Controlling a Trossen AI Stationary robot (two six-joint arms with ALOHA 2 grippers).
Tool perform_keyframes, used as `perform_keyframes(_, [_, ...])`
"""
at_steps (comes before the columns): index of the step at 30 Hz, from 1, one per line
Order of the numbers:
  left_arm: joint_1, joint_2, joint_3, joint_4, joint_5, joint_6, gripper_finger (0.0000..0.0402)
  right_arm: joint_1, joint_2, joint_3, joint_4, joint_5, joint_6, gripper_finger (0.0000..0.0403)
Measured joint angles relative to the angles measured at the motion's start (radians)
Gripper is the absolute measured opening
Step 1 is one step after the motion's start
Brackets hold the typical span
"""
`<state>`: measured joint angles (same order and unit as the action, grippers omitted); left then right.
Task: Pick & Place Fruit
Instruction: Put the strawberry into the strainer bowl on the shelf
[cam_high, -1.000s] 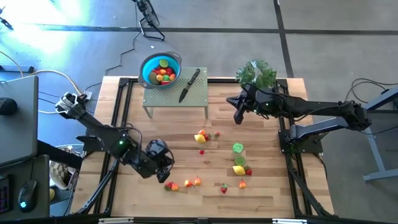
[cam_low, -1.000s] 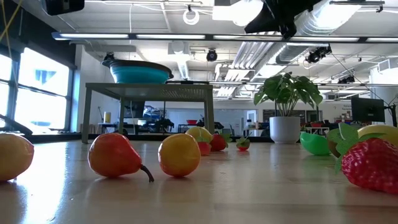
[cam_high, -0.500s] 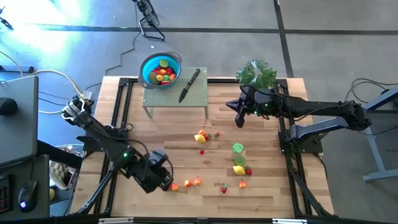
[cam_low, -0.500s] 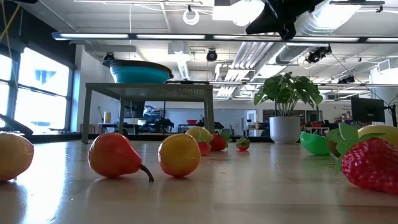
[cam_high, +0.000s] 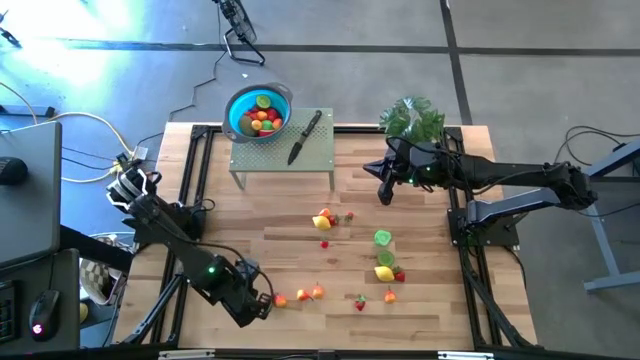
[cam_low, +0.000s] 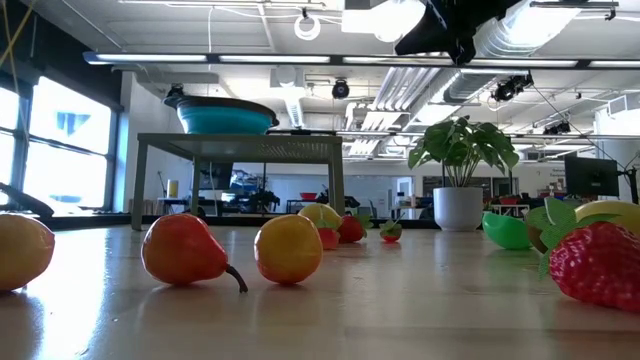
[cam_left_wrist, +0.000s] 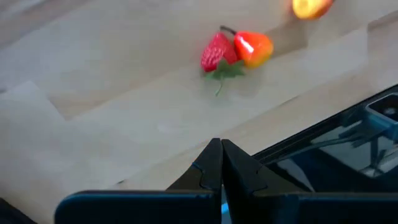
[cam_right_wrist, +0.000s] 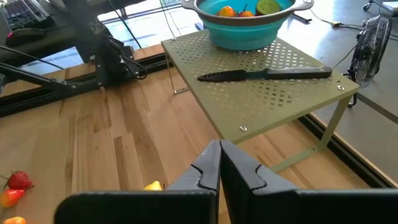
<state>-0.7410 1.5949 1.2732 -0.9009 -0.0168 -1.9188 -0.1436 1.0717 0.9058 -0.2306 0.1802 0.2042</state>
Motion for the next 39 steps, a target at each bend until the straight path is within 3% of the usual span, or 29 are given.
perform_keyframes(12, [0.001, 0.028, -0.007, 0.018, 0.000, 0.008, 0.0008, 0.000, 0.000, 0.000, -0.001, 0.000, -0.025, 0.0003])
perform_keyframes(16, [0.001, 0.028, -0.008, 0.012, 0.001, 0.003, 0.0049, 0.000, 0.000, 0.000, -0.003, 0.000, -0.025, 0.0003])
perform_keyframes(24, [0.001, 0.028, -0.008, 0.004, 0.002, 0.007, 0.0179, 0.000, 0.000, 0.000, -0.005, 0.000, -0.025, 0.0002])
perform_keyframes(27, [0.001, 0.028, -0.008, 0.018, 0.002, 0.011, 0.0210, 0.000, 0.000, 0.000, -0.006, 0.000, -0.025, 0.0002])
perform_keyframes(34, [-0.005, 0.032, -0.008, 0.036, -0.072, 0.005, 0.0225, 0.000, 0.000, 0.000, -0.006, 0.000, -0.025, 0.0002])
perform_keyframes(39, [-0.005, 0.080, -0.009, 0.052, -0.046, 0.003, 0.0225, 0.000, 0.000, 0.000, -0.007, 0.000, -0.025, 0.0002])
